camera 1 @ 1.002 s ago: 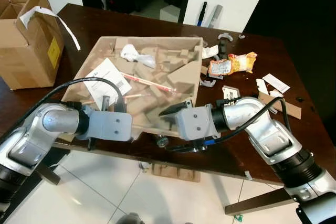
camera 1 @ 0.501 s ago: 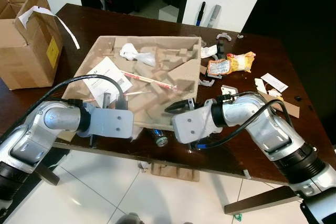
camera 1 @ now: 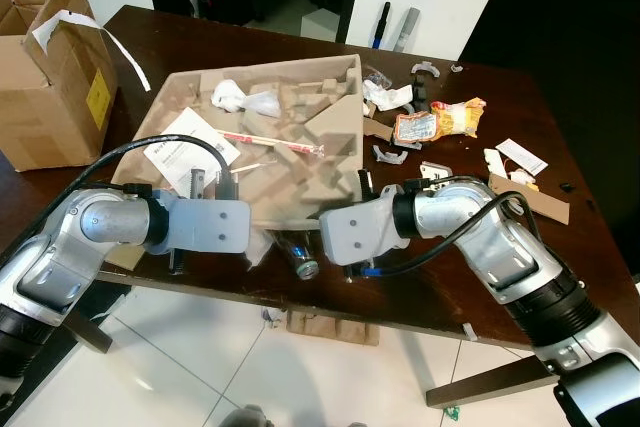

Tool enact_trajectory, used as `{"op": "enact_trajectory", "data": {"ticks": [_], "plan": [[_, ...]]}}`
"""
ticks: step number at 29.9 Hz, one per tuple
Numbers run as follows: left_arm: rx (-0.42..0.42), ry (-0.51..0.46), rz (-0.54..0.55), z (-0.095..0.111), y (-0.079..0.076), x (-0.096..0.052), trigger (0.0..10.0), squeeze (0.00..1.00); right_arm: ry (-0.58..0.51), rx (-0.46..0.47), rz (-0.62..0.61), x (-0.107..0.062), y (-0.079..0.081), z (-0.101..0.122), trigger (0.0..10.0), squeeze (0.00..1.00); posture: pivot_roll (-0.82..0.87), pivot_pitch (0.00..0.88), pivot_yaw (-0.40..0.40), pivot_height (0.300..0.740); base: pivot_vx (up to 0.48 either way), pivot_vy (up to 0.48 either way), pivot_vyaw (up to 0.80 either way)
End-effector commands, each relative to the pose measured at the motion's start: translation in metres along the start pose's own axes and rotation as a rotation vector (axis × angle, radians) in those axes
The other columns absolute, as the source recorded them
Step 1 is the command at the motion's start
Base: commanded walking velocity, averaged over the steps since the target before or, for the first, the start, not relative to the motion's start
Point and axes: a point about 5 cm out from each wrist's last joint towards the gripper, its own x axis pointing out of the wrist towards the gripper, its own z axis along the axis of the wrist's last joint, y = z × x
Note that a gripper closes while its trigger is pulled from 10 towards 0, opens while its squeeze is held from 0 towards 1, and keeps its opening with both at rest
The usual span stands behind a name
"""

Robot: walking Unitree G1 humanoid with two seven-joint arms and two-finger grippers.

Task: Picking trash to rubbish bin

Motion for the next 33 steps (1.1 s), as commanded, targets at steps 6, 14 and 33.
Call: {"op": "enact_trajectory", "data": {"ticks": [6, 14, 33], "plan": [[0.003, -0.041, -0.003, 0.006, 0.001, 0.004, 10.0, 1.0, -0.022, 0.011, -0.042, -0.006, -0.005, -0.004, 0.0, 0.0, 0.2, 0.148, -0.084, 0.74, 0.0, 0.0, 0.0], [-0.025, -0.024, -0.01, -0.001, -0.007, -0.004, 10.0, 1.0, -0.064, 0.055, 0.012, -0.03, -0.011, -0.009, 0.0, 0.0, 0.2, 0.145, -0.091, 0.74, 0.0, 0.0, 0.0], [-0.101, 0.046, 0.01, -0.019, -0.013, -0.022, 10.0, 1.0, -0.057, 0.062, 0.112, -0.045, -0.007, -0.015, 0.0, 0.0, 0.21, 0.156, -0.098, 0.74, 0.0, 0.0, 0.0]]}}
